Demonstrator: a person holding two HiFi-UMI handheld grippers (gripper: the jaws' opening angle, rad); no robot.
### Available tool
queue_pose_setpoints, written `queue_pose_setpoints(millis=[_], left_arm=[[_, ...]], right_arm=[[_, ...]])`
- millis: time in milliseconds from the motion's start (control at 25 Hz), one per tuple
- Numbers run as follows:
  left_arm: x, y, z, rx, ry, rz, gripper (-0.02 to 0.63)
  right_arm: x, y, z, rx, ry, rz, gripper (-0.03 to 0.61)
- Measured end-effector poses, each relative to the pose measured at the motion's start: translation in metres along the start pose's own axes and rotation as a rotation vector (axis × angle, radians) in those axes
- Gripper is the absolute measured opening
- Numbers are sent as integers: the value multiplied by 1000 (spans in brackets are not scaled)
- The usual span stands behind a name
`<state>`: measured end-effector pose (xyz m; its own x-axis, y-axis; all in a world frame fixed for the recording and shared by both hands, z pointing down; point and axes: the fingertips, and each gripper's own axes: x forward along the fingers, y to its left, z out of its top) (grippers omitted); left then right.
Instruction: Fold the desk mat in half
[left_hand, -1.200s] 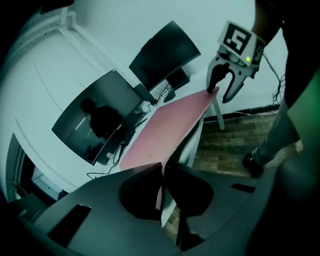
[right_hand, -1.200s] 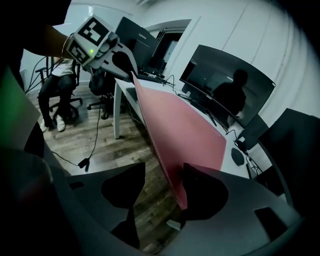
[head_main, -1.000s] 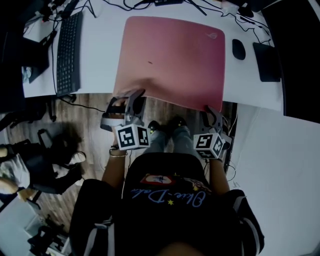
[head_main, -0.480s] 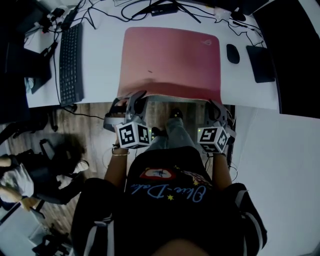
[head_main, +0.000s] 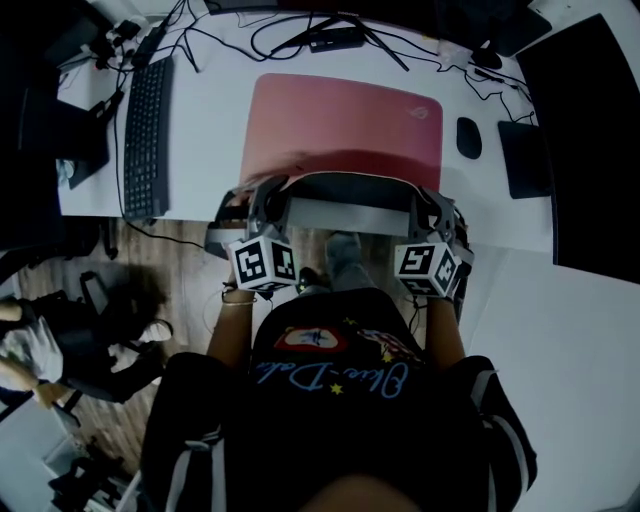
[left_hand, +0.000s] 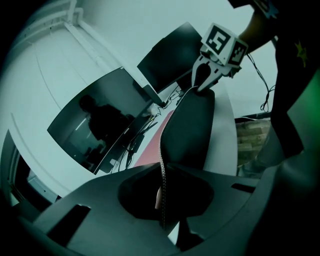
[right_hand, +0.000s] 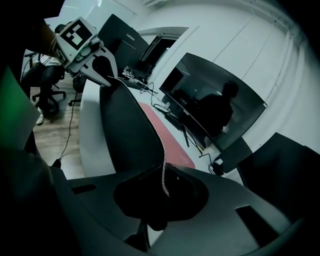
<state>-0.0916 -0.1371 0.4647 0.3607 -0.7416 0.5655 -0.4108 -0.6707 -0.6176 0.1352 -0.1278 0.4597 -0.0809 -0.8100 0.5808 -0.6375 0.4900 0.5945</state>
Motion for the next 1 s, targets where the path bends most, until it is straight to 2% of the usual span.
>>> queue_pose_setpoints(millis=[480, 1000], left_arm=[[55, 42, 2, -27, 69, 43, 20], [120, 86, 3, -10, 153, 65, 21]], right_arm=[[57, -38, 24, -55, -50, 61, 17], [125, -73, 36, -96, -67, 109, 17]])
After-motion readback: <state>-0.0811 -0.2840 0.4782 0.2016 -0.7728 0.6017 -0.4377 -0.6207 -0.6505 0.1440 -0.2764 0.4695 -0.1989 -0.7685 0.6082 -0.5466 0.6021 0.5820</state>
